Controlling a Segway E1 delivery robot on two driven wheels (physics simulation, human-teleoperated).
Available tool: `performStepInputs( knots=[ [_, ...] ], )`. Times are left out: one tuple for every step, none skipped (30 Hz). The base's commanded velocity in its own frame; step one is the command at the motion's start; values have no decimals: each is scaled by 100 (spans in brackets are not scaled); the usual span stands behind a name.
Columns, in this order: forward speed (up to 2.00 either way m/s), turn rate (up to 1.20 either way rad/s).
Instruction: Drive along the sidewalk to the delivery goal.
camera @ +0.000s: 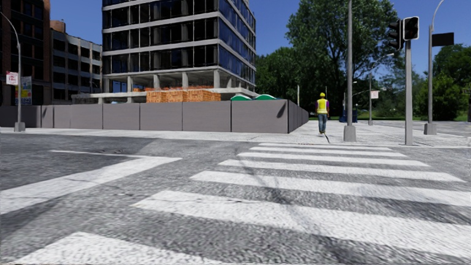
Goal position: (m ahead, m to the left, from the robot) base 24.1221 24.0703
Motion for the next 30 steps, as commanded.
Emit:
performStepInputs(
  knots=[
    [152, -43],
    [152, -45],
    [152, -45],
    [152, -51],
    [152, -55],
    [152, -56],
    [152, -56],
    [152, -56],
    [152, -56],
    [152, -56],
    [152, -56],
    [152, -56],
    [152, -54],
    [152, -51],
    [152, -41],
    [152, -28],
    [152, -28],
    [153, -24],
    [153, -18],
    [153, -2],
    [154, 0],
    [154, 0],
    [154, 0],
    [156, 0],
    [156, 0],
    [156, 0],
    [156, 0],
    [156, 0],
    [167, 0],
    [200, 0]
  ],
)
